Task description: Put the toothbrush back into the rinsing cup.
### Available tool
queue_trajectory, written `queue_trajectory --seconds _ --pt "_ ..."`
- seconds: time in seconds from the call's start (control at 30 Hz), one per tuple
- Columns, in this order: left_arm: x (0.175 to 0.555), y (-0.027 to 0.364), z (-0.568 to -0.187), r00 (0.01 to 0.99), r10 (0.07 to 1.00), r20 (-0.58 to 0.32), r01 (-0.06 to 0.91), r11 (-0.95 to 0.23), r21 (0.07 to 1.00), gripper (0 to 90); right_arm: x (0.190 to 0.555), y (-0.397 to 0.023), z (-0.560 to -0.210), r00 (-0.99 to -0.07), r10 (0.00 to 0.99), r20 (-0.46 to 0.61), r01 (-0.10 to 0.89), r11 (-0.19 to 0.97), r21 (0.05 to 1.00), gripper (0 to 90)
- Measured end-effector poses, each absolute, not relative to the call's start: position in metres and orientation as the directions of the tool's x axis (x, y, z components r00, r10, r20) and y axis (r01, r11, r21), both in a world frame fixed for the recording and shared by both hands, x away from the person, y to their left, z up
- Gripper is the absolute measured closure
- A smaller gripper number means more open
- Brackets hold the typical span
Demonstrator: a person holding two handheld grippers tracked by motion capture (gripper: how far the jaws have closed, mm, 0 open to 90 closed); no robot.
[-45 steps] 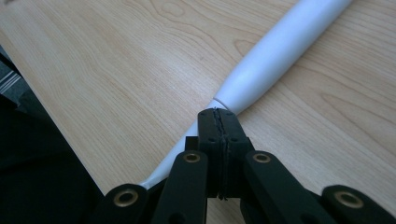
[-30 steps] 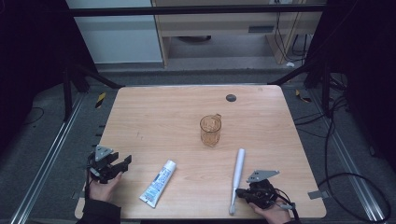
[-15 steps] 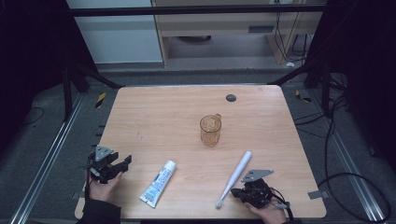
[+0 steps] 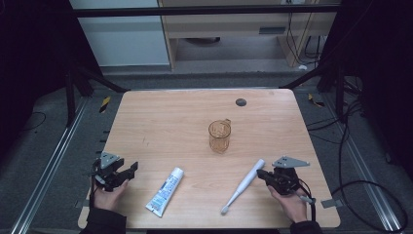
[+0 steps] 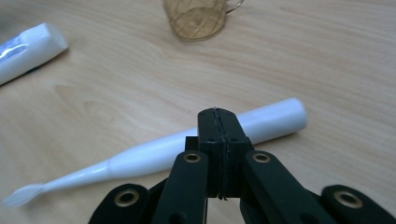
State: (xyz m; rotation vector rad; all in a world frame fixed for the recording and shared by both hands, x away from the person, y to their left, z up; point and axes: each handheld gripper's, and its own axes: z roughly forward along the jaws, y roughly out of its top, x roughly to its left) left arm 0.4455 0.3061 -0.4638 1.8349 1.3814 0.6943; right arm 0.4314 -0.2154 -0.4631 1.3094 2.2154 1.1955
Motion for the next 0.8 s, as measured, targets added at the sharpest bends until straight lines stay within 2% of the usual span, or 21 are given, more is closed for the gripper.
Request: queue_trajectory --seconds 0.17,0.47,0.8 --pt "0.446 0.306 -0.464 0.281 0.960 -0.007 0.573 -0.162 0.804 40.9 0.453 -0.218 -0.469 -0.497 0.854 0.153 0.586 0.200 0.785 89.9" --pt "0.446 0.305 -0.464 0.286 0.958 -0.002 0.574 -0.170 0.801 40.9 0.482 -0.211 -0.477 -0.479 0.868 0.132 0.598 0.212 0.773 89.8" --pt "0.446 0.304 -0.464 0.290 0.957 -0.001 0.573 -0.172 0.801 41.0 0.484 -0.212 -0.484 -0.470 0.879 0.085 0.614 0.256 0.747 89.7"
